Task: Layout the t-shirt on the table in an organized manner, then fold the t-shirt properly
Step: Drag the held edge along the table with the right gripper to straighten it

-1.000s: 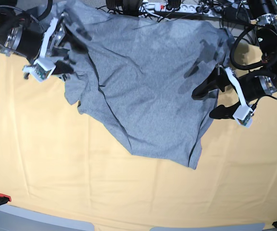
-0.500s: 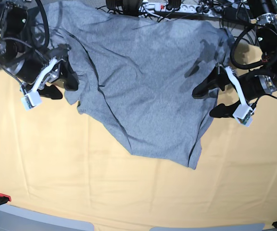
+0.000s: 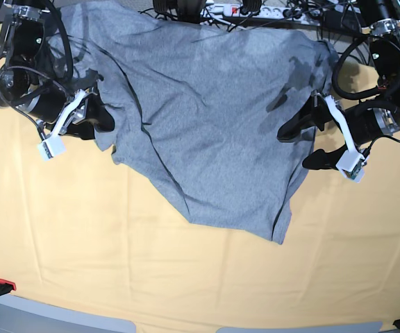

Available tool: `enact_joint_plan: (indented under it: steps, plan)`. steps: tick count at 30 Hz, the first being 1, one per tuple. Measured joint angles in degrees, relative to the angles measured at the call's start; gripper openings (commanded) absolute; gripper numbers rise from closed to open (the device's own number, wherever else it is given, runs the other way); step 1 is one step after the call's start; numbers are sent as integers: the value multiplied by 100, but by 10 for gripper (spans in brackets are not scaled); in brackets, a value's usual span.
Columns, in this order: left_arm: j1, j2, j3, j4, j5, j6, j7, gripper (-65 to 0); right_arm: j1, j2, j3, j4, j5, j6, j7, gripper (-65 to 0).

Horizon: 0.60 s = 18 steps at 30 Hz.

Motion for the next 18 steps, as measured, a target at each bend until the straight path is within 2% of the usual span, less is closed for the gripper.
enact_joint_plan:
  steps: [2,4,5,18]
  plan:
    - [2,0,0,0,2,0,2,-155,2,-17,0,-2,293,136,11,-489]
    - [0,4,0,0,0,0,-2,-155,4,-31,0,-2,619,131,0,-615]
    - [0,2,0,0,2,0,0,-155,2,-33,0,-2,699,133,-4,-650]
    - [0,2,0,0,48,0,-2,-155,647,39,44,17,647,133,-96,-650]
